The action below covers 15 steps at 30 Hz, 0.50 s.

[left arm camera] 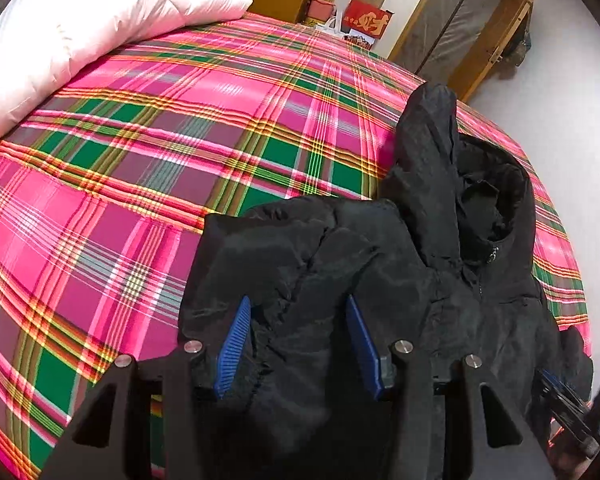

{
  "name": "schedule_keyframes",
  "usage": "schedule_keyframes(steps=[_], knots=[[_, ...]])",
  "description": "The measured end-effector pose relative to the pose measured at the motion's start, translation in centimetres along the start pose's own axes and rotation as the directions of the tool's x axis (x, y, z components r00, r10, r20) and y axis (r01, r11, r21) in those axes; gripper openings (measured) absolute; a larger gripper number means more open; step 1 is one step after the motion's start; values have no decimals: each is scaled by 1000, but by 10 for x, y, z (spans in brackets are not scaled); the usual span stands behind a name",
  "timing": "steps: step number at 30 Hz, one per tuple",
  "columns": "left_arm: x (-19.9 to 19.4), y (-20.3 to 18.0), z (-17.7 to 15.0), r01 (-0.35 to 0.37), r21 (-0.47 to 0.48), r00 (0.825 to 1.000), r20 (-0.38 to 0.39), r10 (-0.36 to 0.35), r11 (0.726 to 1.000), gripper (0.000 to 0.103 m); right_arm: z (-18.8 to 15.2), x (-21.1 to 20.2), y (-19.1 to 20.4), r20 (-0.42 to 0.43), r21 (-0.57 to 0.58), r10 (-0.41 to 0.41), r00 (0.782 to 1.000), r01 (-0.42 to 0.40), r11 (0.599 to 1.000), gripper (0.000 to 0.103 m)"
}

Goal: Fold large clothes

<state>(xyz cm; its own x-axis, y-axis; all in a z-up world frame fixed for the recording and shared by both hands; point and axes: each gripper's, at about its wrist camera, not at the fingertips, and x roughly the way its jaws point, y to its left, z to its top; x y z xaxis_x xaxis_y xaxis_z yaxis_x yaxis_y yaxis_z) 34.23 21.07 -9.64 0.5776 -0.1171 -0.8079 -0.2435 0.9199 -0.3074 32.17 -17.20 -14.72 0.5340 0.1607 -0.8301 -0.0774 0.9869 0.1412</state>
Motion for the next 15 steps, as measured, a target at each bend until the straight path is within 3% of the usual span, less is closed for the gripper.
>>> schedule_keyframes(steps=[6,10,12,15], knots=[[11,-1,-2,-12,39,1000,-10,13,999,54,3,11,7,-20,-58,-53,998,52,997,50],[-3,1,3,-4,-21,1000,-10,4,1000,53,6,-9,-1,-57,-3,-38,998,38,999,50],[-21,-2,6,20,-37,999,33,-19,999,52,8,-33,2,17,-11,-59,998,60,998,50],[-32,-14,6,30,18,996,85,-31,999,52,14,-53,5,119,-6,-55,991,57,998,50]])
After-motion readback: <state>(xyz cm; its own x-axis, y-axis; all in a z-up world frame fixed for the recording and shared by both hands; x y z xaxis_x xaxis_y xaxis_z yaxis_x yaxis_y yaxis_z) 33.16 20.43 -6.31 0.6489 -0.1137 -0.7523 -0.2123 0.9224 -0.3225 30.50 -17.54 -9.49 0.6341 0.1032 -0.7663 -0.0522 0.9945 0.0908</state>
